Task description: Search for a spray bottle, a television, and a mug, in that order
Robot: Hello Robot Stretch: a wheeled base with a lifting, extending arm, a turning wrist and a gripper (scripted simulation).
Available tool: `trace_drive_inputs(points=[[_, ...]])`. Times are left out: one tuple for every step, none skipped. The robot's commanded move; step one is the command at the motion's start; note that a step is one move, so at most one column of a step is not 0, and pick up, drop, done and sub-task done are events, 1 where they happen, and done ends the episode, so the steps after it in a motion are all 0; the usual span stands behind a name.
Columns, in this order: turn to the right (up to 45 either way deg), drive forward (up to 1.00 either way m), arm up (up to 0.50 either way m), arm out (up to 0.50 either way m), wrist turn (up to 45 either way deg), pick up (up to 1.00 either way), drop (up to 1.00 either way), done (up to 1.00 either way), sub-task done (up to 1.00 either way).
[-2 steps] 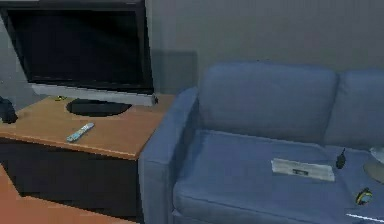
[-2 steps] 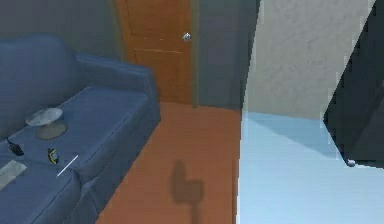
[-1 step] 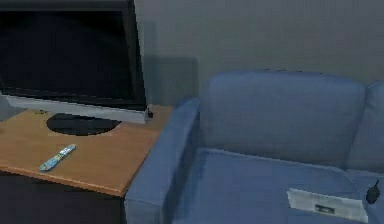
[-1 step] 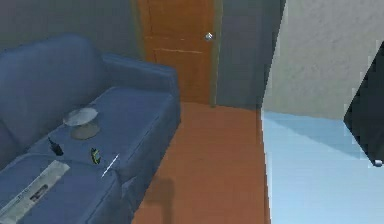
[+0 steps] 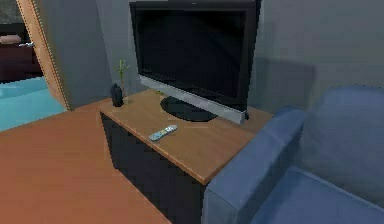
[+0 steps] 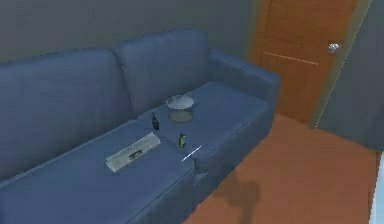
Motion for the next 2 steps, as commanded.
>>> trace_drive_inputs(points=[[0.0,0.00,0.00,0.00,0.0,0.00,0.00,0.00,1.00],[-45.0,0.00,0.00,0.00,0.0,0.00,0.00,0.00,0.00]])
